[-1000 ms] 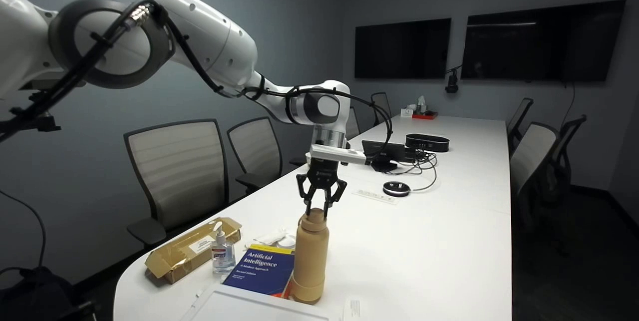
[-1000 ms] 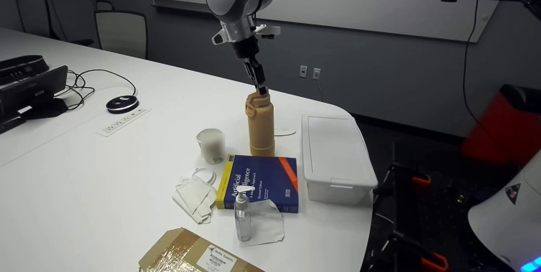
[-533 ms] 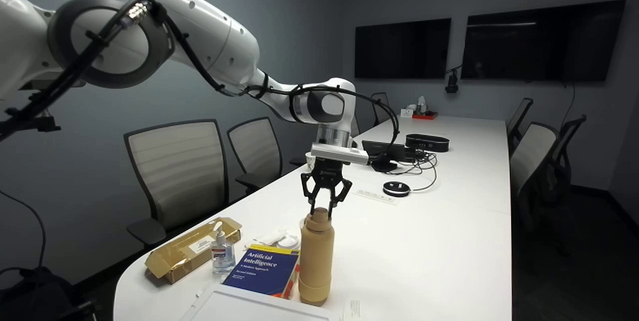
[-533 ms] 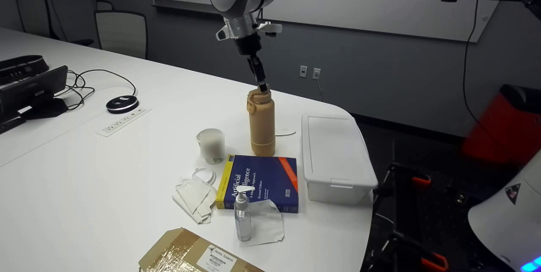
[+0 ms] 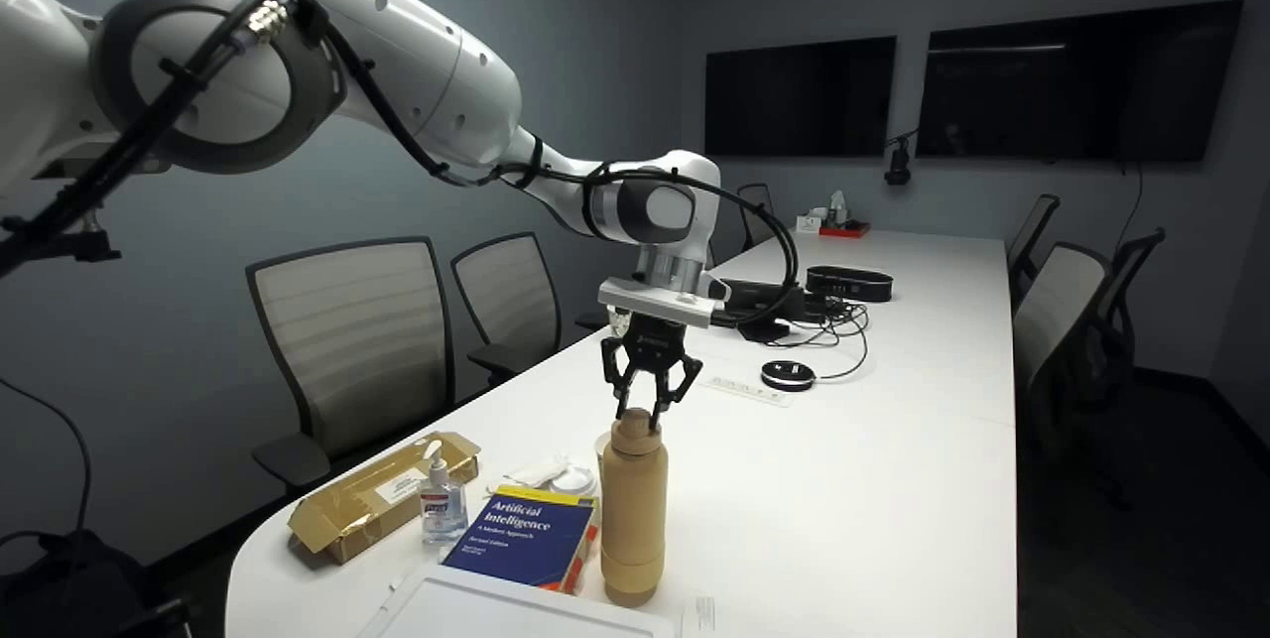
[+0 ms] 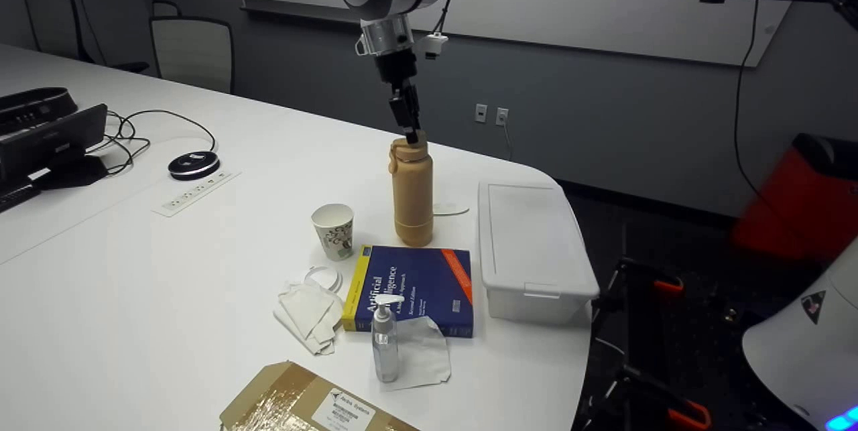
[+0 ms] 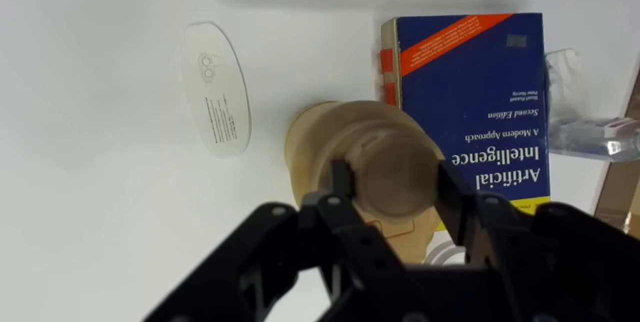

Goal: Remove the lid from the beige bottle.

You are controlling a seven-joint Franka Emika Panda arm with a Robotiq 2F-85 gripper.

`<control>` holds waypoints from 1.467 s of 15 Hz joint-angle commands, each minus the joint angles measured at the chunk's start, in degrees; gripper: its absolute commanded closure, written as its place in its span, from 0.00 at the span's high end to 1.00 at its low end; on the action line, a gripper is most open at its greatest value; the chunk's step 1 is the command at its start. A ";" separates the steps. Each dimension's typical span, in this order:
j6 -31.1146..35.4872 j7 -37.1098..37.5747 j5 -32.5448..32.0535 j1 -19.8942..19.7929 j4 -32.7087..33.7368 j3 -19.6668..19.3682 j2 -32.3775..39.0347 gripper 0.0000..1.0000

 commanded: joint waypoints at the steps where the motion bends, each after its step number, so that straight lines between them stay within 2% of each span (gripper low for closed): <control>1: -0.93 9.96 0.13 1.33 -0.85 -1.08 -2.32 0.20; 5: -0.08 18.96 1.21 1.80 -0.79 -1.04 -2.02 0.20; 12: 1.99 29.33 5.45 1.92 -2.59 -1.05 -2.36 0.20; 16: 3.74 32.65 6.11 2.32 -4.27 -1.45 -2.66 0.20; 22: 8.32 33.66 5.58 3.08 -7.69 -1.81 -3.57 0.20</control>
